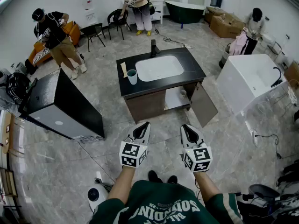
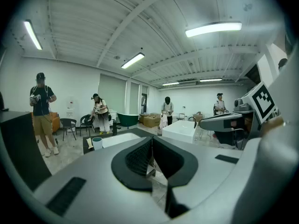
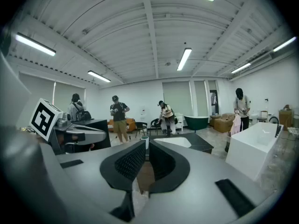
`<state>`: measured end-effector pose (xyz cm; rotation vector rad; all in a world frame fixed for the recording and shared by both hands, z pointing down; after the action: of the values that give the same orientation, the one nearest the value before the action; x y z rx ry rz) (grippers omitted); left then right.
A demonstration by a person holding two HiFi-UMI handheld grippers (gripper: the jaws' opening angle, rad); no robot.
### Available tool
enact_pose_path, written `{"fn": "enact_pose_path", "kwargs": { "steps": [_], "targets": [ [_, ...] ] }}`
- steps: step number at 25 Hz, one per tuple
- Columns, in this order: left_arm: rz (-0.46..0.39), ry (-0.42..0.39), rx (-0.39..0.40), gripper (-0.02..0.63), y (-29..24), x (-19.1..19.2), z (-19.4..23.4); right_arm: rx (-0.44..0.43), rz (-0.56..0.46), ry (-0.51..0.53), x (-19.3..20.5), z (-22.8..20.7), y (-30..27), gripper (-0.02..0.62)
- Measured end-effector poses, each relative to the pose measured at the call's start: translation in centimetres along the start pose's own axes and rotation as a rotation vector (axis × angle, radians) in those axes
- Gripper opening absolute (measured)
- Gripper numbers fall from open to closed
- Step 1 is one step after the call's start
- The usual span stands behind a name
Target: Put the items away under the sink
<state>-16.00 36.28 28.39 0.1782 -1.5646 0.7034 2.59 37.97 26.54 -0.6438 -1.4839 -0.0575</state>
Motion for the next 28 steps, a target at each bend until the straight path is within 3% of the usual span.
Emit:
{"fn": "enact_pose_path", "kwargs": {
  "steps": [6,28],
  "targets": [
    [-0.003,0.007,-0.001,0.011,-0.9,-0.1,0.4,0.037,-0.021,0.03,-0.5,-0.5,-0.1,0.043],
    [0.035,0.016,0.069,0.011,-4.5,0.5,4.1,0.011,0.018,-0.05,-0.5,1.2,-5.0,0.043]
  ]
}}
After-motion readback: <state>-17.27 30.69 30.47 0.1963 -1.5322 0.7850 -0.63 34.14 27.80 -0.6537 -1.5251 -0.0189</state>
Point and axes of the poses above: the fingertips, and each gripper's own axes: y backward along the fingers, z to its left, x out of its underside, the point moved 4 cm from there along y, backward along the fingers, and after that the axes turned 8 degrees about z, right-handed, at the moved point
